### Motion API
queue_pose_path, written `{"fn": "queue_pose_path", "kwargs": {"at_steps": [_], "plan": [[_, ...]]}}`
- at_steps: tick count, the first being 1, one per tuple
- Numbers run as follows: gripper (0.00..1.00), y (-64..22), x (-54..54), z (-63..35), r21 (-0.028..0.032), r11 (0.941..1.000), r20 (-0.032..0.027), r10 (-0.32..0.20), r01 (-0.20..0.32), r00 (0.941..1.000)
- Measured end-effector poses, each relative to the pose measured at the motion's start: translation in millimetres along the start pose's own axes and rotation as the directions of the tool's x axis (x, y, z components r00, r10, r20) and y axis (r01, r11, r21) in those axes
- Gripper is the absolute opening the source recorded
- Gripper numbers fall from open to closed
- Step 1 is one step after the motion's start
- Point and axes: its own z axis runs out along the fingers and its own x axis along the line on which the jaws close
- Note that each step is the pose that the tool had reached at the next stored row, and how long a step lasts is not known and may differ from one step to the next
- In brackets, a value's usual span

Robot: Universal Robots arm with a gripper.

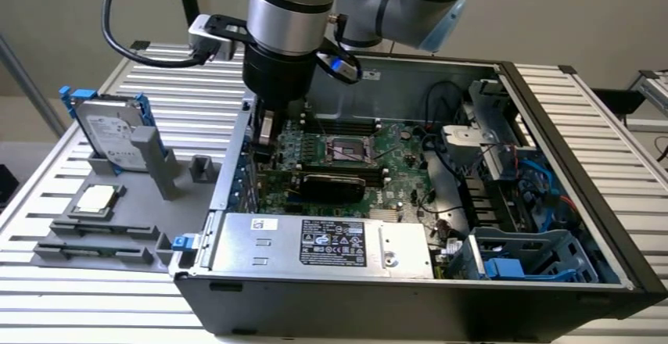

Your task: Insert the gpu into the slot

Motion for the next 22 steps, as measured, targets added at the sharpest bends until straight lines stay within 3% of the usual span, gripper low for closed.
{"fn": "queue_pose_path", "kwargs": {"at_steps": [5, 22], "plan": [[0.11, 0.5, -1.5, 0.2, -0.0039, 1.0000, -0.0002, 0.004, -0.004, 1.0000], [0.11, 1.3, -2.3, -1.1, -0.0284, 0.9995, -0.0070, 0.015, -0.016, 0.9999]]}}
